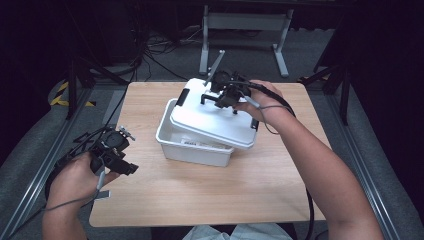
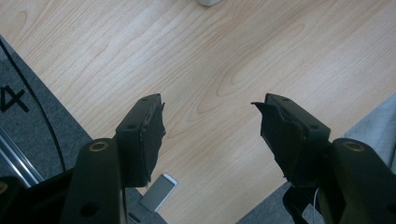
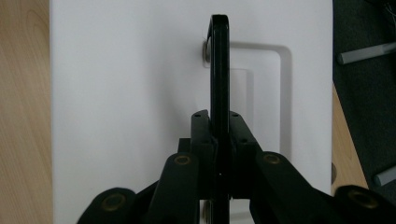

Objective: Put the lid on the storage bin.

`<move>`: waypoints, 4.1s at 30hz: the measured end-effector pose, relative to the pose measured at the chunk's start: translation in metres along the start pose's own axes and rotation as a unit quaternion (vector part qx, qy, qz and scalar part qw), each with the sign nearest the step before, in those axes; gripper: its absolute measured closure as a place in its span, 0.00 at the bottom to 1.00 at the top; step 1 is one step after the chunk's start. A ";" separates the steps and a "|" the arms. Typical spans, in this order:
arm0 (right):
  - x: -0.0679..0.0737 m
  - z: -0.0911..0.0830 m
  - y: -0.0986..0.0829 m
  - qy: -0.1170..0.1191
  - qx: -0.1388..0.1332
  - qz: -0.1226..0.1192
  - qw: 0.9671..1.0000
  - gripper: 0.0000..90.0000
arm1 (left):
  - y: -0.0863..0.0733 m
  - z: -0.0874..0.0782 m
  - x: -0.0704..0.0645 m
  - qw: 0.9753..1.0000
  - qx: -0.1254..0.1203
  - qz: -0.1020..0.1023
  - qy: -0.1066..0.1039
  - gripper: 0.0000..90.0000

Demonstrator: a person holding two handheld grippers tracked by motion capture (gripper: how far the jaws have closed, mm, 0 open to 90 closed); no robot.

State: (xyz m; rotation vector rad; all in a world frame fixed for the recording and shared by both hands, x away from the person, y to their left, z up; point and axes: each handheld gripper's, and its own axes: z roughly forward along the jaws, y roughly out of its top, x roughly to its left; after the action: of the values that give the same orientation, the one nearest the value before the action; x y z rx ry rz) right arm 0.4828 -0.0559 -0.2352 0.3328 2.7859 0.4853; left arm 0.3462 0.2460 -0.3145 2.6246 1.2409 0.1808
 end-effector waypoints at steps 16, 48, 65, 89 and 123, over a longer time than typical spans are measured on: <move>0.014 0.028 0.034 0.016 -0.005 -0.041 0.999 0.93 | -0.010 -0.003 0.001 1.000 -0.006 -0.011 0.005 0.42; 0.022 0.069 0.044 0.017 0.029 -0.072 0.997 0.93 | -0.008 0.000 0.002 1.000 -0.004 -0.005 0.006 0.41; 0.023 0.070 0.037 0.021 0.027 -0.061 0.998 0.75 | -0.008 0.000 0.003 1.000 -0.011 -0.008 0.006 0.41; 0.022 -0.009 -0.034 0.002 -0.086 0.025 0.996 0.61 | 0.012 0.010 0.004 1.000 0.000 0.012 0.004 0.41; -0.008 -0.046 -0.188 -0.059 -0.082 0.192 0.976 0.62 | -0.005 0.009 0.004 1.000 -0.013 -0.006 0.024 0.40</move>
State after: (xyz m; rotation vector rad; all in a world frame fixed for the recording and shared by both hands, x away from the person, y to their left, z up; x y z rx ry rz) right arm 0.4427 -0.2437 -0.2593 0.8386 2.5478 0.7511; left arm 0.3468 0.2506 -0.3248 2.6045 1.2610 0.2565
